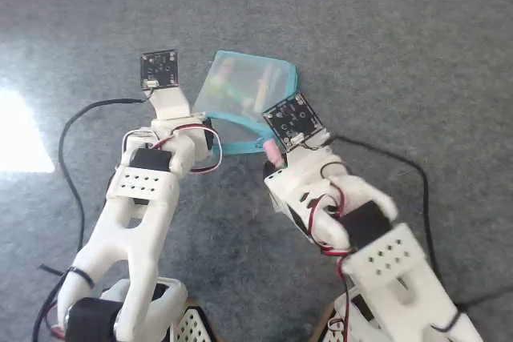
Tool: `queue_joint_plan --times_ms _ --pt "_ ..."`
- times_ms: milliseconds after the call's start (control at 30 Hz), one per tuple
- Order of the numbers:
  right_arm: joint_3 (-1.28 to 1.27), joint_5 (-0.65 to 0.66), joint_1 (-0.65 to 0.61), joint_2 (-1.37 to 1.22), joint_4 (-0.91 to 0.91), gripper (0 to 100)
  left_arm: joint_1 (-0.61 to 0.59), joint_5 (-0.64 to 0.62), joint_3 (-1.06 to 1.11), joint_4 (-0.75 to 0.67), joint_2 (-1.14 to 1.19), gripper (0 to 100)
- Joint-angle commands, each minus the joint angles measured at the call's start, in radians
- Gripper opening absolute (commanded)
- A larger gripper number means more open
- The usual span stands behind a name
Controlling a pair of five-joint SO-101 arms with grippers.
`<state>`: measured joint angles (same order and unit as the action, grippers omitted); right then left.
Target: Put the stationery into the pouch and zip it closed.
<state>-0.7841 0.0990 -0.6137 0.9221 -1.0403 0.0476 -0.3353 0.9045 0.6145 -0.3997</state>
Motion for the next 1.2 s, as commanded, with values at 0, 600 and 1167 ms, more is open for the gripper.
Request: queue_joint_plan --times_ms 0,600,1167 --pt "0.293 0.069 -0.067 -0.047 -0.14 0.6 0.043 0.049 0.016 0.002 0.031 1" --pt "0.413 0.117 -0.294 -0.179 -0.117 0.6 0.117 0.118 0.015 0.003 0.031 1" --pt "0.799 0.12 -0.513 -0.262 -0.306 0.6 0.187 0.143 -0.022 0.0 0.153 1"
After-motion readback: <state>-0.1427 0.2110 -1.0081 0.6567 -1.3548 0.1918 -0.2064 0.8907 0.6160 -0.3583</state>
